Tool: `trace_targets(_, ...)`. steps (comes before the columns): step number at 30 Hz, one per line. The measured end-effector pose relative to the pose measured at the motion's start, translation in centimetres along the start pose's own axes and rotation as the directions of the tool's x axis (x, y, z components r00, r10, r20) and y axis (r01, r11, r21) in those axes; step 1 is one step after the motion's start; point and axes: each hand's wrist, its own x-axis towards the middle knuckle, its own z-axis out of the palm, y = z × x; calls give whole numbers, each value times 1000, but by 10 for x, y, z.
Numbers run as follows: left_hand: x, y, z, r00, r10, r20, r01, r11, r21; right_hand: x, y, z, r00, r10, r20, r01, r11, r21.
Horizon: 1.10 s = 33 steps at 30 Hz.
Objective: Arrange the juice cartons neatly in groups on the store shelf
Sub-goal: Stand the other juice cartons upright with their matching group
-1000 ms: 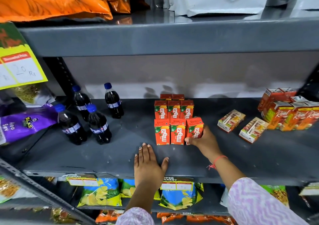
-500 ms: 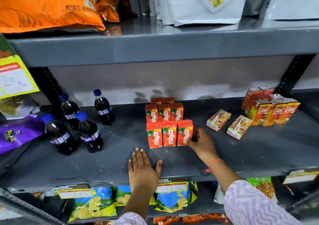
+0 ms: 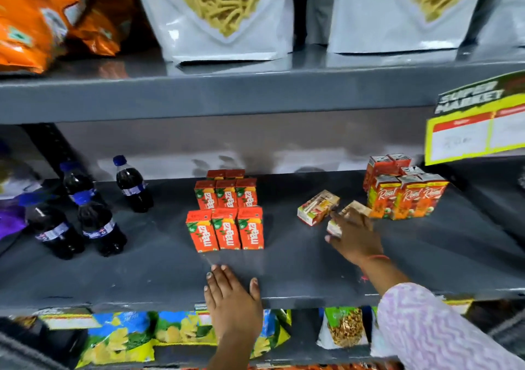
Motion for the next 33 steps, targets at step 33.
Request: trace_targets(33, -21, 95, 37, 995, 19, 95, -32, 991, 131, 9, 28, -12, 990, 46, 134, -95, 918, 385)
